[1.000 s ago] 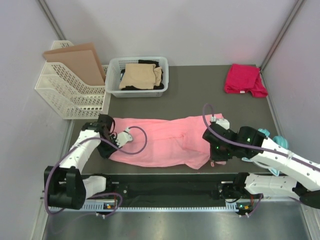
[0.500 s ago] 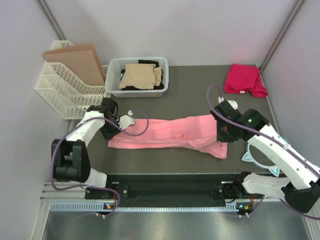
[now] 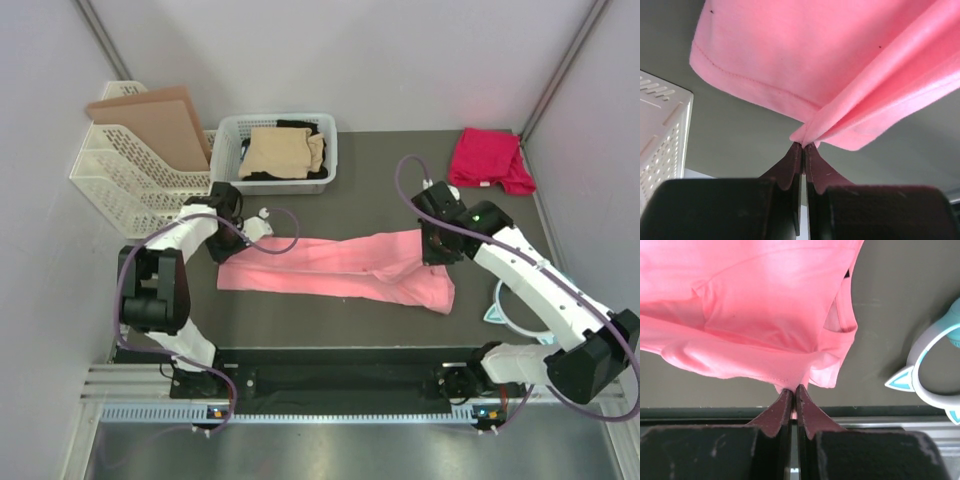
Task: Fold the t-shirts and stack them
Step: Fold the other side of the tshirt into a rectangle
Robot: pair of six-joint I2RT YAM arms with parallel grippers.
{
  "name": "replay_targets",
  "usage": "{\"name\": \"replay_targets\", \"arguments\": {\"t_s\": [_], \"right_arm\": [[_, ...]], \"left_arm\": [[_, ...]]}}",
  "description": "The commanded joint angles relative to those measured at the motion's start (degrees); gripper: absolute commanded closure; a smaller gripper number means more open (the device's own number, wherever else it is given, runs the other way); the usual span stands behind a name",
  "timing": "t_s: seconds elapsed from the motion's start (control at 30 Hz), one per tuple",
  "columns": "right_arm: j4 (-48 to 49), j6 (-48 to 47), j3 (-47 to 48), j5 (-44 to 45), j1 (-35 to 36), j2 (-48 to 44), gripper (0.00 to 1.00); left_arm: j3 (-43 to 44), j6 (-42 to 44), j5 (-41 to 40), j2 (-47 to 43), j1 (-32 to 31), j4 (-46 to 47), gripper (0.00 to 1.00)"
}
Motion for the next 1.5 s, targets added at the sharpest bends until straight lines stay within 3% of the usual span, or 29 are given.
{"name": "replay_targets", "arguments": {"t_s": [0.0, 0.4, 1.0, 1.1, 1.13, 1.2, 1.23, 1.47], "right_arm": [[6.22, -2.9, 0.87, -0.14, -2.9, 1.86, 1.0], [12.38, -7.3, 2.71, -1.64, -9.05, 10.38, 1.0], [13.87, -6.95, 9.13, -0.06, -12.13, 19.78, 1.0], [14.49, -6.78, 9.75, -0.06, -12.75, 21.8, 1.0], [14.84, -6.77, 9.84, -0.23, -12.92, 22.33, 1.0], [15.54, -6.51, 10.27, -0.58, -13.19, 23.91, 1.0], [15.63, -6.51, 10.45, -0.58, -13.28, 24.44, 1.0], [16.77, -6.25, 12.3, -0.5, -14.86, 28.92, 1.0]], "left_arm": [[2.33, 0.94, -2.11, 2.0, 0.13, 2.78, 0.97], [3.03, 2.17, -6.24, 5.61, 0.13, 6.29, 0.97], [7.34, 1.03, -6.42, 7.37, 0.13, 7.17, 0.94], [6.2, 0.94, -7.56, 6.32, 0.13, 8.49, 0.68], [5.41, 1.03, -7.91, 5.53, 0.13, 9.45, 0.49], [4.79, 1.03, -8.26, 3.69, 0.13, 10.24, 0.29], [4.7, 0.94, -8.26, 2.89, 0.13, 10.42, 0.09], [6.98, -1.61, -2.74, -5.37, -0.04, 4.28, 0.01]]}}
